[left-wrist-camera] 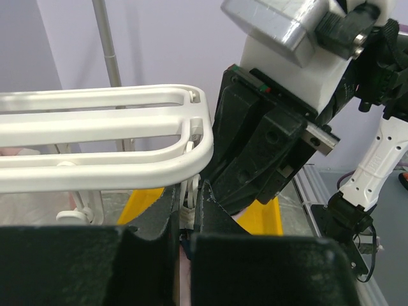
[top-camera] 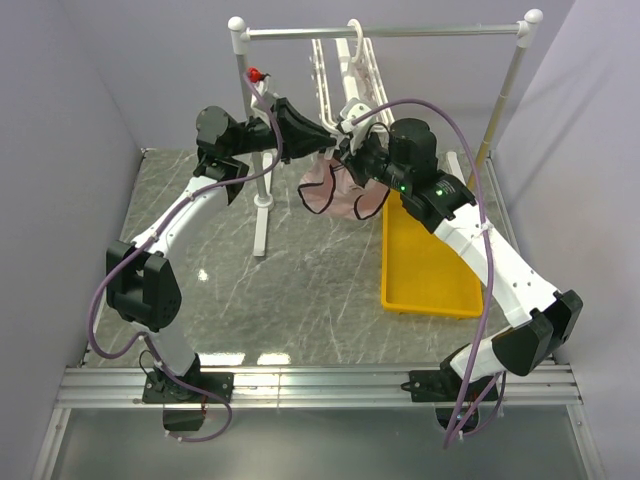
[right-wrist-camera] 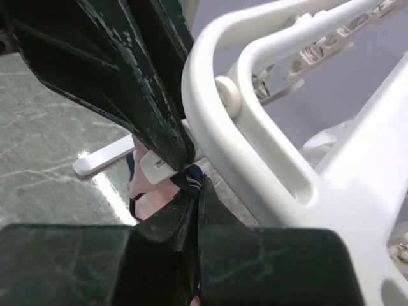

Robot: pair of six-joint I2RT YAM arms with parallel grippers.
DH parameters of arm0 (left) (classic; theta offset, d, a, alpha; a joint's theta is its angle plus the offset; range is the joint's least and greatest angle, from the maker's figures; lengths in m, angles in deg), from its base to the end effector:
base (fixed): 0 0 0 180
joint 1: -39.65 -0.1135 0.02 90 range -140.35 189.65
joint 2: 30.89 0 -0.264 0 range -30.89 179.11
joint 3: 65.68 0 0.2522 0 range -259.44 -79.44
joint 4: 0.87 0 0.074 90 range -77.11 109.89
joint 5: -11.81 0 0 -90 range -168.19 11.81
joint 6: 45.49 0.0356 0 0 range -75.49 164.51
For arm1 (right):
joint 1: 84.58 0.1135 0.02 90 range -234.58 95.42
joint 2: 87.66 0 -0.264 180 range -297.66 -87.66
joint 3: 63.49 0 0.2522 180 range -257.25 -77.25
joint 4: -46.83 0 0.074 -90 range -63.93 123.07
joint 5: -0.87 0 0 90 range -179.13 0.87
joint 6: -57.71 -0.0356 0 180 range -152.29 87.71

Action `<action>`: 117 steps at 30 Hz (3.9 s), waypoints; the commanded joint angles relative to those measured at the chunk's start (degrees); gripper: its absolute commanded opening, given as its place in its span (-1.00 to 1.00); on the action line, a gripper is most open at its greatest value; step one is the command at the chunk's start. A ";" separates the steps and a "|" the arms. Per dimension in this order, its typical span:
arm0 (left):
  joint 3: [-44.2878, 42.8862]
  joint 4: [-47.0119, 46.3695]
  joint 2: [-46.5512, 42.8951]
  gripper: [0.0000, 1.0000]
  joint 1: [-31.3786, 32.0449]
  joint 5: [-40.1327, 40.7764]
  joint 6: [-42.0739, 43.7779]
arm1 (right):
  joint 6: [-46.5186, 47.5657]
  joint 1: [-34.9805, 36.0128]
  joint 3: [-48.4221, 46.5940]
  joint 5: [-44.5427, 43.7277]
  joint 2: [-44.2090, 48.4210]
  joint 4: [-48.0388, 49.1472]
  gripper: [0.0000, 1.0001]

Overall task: Clip the underwear to the hanger
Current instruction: Clamp the underwear onto the hanger, then reset both arms

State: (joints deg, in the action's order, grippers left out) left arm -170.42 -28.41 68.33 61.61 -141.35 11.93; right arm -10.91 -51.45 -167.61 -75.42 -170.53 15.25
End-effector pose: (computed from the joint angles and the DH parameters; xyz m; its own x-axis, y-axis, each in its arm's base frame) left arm 0.3487 -0.1749 0.4475 -0.0381 -0.2468 -0.9683 0.9991 0.0074 -0.0411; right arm 0.2710 0.1869 0.4474 0.1249 -0.3414 -0.9316 -0.7310 0.6032 -0.3191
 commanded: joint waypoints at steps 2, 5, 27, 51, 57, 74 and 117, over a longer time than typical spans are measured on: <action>0.45 1.48 -1.40 -0.88 0.37 -0.65 3.04 | -1.17 0.36 -3.15 1.23 1.04 1.30 -1.00; 0.10 3.77 -1.57 -0.50 0.28 -0.13 4.19 | -1.26 0.36 -3.32 1.31 1.22 1.13 -1.00; 1.59 7.37 -4.38 0.40 -1.48 2.42 4.36 | 0.23 0.27 -1.13 1.31 2.10 1.39 -1.00; 4.85 12.56 -5.35 -0.89 -2.09 1.63 7.18 | 2.78 1.68 3.09 1.66 6.40 -1.95 0.03; 4.32 13.70 -5.00 -0.95 -2.71 1.55 7.62 | 4.63 1.59 7.56 6.14 13.16 -3.53 0.17; 2.74 13.26 -3.42 -0.86 -4.90 -2.85 6.83 | -0.91 -20.45 21.54 24.76 23.37 3.66 0.04; -1.74 71.94 -17.66 0.99 -15.54 34.84 25.27 | -7.23 -27.59 21.81 20.75 26.25 -4.93 0.61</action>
State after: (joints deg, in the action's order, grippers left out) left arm -168.02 23.39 50.82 46.27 -119.88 29.64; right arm -15.02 -78.73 -146.15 -47.46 -147.34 17.08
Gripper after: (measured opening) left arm 0.994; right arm 0.791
